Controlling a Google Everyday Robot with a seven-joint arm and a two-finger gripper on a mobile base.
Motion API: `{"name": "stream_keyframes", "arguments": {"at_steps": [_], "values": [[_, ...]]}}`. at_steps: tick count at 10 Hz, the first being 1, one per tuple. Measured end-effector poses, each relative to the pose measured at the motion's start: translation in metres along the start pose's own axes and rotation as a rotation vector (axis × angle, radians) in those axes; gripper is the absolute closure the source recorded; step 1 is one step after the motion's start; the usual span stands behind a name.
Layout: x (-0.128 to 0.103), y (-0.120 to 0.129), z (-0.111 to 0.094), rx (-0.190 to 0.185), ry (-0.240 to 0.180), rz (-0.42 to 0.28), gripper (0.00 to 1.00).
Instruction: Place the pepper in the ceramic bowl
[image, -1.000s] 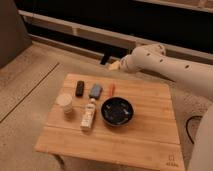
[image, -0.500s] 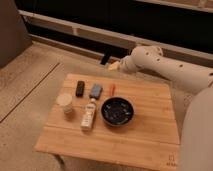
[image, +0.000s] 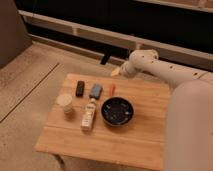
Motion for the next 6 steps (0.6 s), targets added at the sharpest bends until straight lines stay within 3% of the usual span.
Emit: {"name": "stream_keyframes", "arguments": {"at_steps": [2,6], "values": [[-0.004,0.002,0.012,0.016,0.015,-0.007,0.35],[-0.005,0.03,0.037,-0.013,0.054,-0.046,0.35]]}}
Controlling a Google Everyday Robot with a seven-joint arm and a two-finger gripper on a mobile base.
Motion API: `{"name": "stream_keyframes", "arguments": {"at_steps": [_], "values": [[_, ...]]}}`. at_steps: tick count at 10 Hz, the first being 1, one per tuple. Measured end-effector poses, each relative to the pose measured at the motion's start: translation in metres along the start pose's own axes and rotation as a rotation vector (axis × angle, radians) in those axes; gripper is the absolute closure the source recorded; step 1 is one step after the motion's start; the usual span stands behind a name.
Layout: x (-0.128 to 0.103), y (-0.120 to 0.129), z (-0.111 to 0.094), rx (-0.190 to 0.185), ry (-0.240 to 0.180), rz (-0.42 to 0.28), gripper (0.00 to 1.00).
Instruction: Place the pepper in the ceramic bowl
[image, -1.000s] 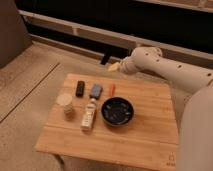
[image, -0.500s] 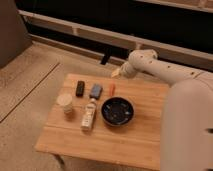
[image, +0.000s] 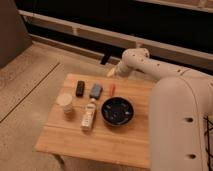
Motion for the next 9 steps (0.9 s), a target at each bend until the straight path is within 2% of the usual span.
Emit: {"name": "stream_keyframes", "arguments": {"at_steps": [2,6,7,9], "values": [[0.01,0.011,0.017,-0.013,0.037,-0.019,0.35],[0.017,0.024,0.033,-0.028,0.071,-0.052,0.35],[0.018,0.019,0.035,-0.019,0.077,-0.056,0.35],[0.023,-0.004,0.038,0.033,0.096,-0.068,0.35]]}}
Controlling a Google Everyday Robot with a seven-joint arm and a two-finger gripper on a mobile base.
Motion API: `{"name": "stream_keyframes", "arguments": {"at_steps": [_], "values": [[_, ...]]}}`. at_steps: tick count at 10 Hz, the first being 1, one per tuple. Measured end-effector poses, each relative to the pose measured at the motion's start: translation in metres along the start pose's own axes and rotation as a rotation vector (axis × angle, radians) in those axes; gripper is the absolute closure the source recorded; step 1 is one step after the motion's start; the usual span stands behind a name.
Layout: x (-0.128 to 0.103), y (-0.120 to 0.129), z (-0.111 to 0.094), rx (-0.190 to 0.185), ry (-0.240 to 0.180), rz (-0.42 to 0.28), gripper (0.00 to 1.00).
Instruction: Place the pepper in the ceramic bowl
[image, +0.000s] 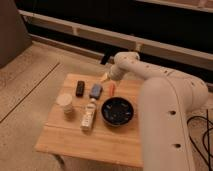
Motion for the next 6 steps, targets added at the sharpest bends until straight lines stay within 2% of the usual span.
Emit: {"name": "stream_keyframes", "arguments": {"at_steps": [2,3,6], "values": [[0.001,-0.018,0.001,0.05,-0.005,-0.018,0.35],[-0.005,-0.025,0.001,0.087,-0.036,-0.038,0.35],[-0.012,-0.016,0.001,0.099,-0.061,-0.048,0.35]]}}
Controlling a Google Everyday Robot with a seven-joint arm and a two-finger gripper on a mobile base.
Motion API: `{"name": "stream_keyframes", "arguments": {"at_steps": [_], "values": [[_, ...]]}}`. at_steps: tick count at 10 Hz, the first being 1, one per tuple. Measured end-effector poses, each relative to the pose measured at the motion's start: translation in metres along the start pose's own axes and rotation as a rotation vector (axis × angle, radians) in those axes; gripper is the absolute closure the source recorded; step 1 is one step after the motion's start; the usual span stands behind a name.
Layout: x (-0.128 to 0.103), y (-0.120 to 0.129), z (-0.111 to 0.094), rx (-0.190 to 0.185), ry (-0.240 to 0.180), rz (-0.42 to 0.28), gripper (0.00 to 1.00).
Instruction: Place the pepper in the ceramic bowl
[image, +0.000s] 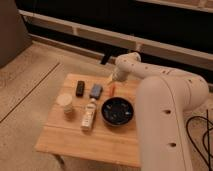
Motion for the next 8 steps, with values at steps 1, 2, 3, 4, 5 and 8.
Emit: {"name": "stream_keyframes", "arguments": {"at_steps": [1,2,3,4,5,8], "values": [[0.0,-0.003,-0.001,0.001,-0.001,0.003,0.35],[0.0,-0.002,-0.001,0.001,0.0,0.003,0.35],[0.0,0.0,0.0,0.0,0.0,-0.001,0.35],[-0.001,-0.005,0.001,0.008,0.002,0.01,0.35],[0.001,-0.018,0.006,0.034,0.011,0.022,0.35],[0.006,-0.045,0.028,0.114,0.053,0.059,0.35]]}}
